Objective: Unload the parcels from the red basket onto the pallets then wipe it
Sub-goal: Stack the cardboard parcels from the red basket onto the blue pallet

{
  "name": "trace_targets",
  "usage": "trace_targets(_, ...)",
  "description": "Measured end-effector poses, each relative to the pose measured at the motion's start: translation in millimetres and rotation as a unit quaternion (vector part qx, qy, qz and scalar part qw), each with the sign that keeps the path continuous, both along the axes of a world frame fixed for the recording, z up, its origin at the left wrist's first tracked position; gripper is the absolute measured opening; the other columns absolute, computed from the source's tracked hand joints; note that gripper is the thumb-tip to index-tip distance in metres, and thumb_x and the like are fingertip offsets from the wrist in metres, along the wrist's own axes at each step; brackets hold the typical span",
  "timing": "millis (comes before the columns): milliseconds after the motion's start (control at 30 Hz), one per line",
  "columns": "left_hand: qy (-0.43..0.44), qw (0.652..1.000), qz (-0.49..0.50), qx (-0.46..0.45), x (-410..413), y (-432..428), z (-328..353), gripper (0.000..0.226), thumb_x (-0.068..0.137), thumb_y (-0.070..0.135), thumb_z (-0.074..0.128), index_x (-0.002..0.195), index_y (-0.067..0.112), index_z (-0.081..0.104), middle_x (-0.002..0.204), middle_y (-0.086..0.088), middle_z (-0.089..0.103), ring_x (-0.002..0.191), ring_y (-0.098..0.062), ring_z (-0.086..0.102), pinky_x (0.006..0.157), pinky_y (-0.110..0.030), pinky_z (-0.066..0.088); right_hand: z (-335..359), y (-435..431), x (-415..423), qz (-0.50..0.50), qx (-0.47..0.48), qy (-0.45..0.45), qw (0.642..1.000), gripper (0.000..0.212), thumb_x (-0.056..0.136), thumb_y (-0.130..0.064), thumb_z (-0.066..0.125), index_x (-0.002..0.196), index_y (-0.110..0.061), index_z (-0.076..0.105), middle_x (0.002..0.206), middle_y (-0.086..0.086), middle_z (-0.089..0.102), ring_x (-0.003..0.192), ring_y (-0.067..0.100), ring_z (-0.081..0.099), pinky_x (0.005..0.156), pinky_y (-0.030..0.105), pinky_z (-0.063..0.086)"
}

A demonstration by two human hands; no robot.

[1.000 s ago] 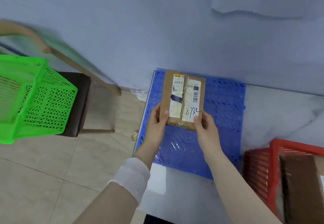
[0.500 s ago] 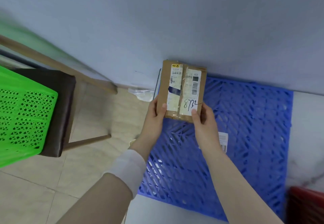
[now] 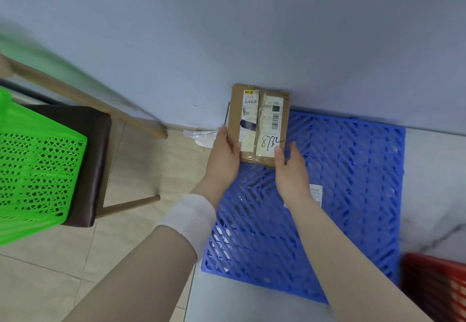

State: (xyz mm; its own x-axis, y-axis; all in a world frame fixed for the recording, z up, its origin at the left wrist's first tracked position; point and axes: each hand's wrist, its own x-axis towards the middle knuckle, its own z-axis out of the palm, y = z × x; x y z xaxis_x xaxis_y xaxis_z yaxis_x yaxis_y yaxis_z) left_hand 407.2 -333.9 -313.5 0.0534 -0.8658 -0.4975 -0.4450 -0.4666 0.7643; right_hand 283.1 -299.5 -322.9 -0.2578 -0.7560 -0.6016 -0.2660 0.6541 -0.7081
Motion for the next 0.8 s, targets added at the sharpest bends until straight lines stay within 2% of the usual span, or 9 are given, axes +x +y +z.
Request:
trace_targets(100, -0.155, 0.985, -0.073, -0.035, 1, 4, 36, 0.047, 0.095, 0.012, 0.043, 0.141, 0.010, 0.031, 0.146, -0.007, 0.037, 0.132, -0.022, 0.037, 0.105, -0.030, 0.028, 37, 15, -10, 0.042, -0.016, 0.058, 0.997, 0.060, 0.098, -0.034, 0.038, 0.147, -0.010, 0.014, 0.157, 0.005, 0.012, 0.145, 0.019, 0.004, 0.118, 0.036, 0.009)
trace_targets(167, -0.250, 0.954, -0.150, -0.072, -4, 15, 67, 0.042, 0.092, 0.014, 0.045, 0.134, 0.014, 0.039, 0.137, -0.011, 0.045, 0.127, -0.029, 0.041, 0.102, -0.040, 0.031, 67, 29, -20, 0.090, -0.027, 0.111, 0.989, 0.061, 0.097, -0.032, 0.041, 0.147, -0.008, 0.016, 0.156, 0.008, 0.012, 0.145, 0.022, 0.001, 0.118, 0.037, 0.009)
trace_targets(233, -0.311, 0.919, -0.225, -0.089, -17, 33, 99, 0.042, 0.092, 0.018, 0.045, 0.133, 0.015, 0.039, 0.137, -0.008, 0.045, 0.131, -0.028, 0.036, 0.108, -0.044, 0.024, 100, 46, -32, 0.144, -0.030, 0.173, 0.974, 0.061, 0.097, -0.032, 0.042, 0.146, -0.008, 0.017, 0.156, 0.011, 0.012, 0.145, 0.025, 0.000, 0.118, 0.039, 0.009)
trace_targets(300, -0.335, 0.893, -0.276, -0.119, -33, 57, 125, 0.044, 0.094, 0.022, 0.042, 0.137, 0.015, 0.034, 0.147, -0.005, 0.034, 0.139, -0.023, 0.023, 0.114, -0.045, 0.008, 127, 65, -46, 0.192, -0.037, 0.233, 0.953, 0.060, 0.097, -0.032, 0.043, 0.146, -0.009, 0.018, 0.156, 0.011, 0.012, 0.145, 0.028, -0.002, 0.118, 0.039, 0.007)
trace_targets(367, -0.355, 0.869, -0.312, -0.143, -50, 82, 147, 0.045, 0.096, 0.023, 0.039, 0.139, 0.016, 0.031, 0.150, -0.003, 0.029, 0.141, -0.021, 0.017, 0.115, -0.043, 0.001, 151, 88, -60, 0.223, -0.052, 0.284, 0.931, 0.059, 0.096, -0.030, 0.044, 0.146, -0.009, 0.019, 0.156, 0.011, 0.014, 0.145, 0.030, -0.002, 0.118, 0.040, 0.005)
trace_targets(500, -0.376, 0.845, -0.342, -0.170, -87, 132, 182, 0.048, 0.096, 0.024, 0.039, 0.143, 0.018, 0.026, 0.154, -0.002, 0.021, 0.143, -0.022, 0.010, 0.115, -0.043, -0.002, 189, 141, -93, 0.224, -0.077, 0.325, 0.916, 0.059, 0.094, -0.027, 0.049, 0.144, -0.009, 0.025, 0.154, 0.012, 0.019, 0.144, 0.032, -0.001, 0.117, 0.044, 0.005)
trace_targets(700, -0.373, 0.839, -0.339, -0.208, -154, 222, 226, 0.046, 0.097, 0.025, 0.037, 0.142, 0.017, 0.029, 0.153, -0.002, 0.024, 0.143, -0.024, 0.015, 0.115, -0.043, 0.001, 228, 226, -161, 0.228, -0.112, 0.343, 0.904, 0.061, 0.091, -0.029, 0.054, 0.143, -0.009, 0.030, 0.151, 0.015, 0.026, 0.144, 0.034, 0.007, 0.116, 0.043, 0.004)
trace_targets(800, -0.365, 0.829, -0.357, -0.227, -192, 262, 243, 0.046, 0.096, 0.025, 0.038, 0.140, 0.015, 0.031, 0.152, -0.004, 0.026, 0.142, -0.025, 0.016, 0.115, -0.042, 0.002, 241, 273, -198, 0.210, -0.121, 0.346, 0.906, 0.059, 0.084, -0.022, 0.064, 0.135, -0.001, 0.042, 0.143, 0.022, 0.039, 0.140, 0.042, 0.018, 0.113, 0.051, 0.014)
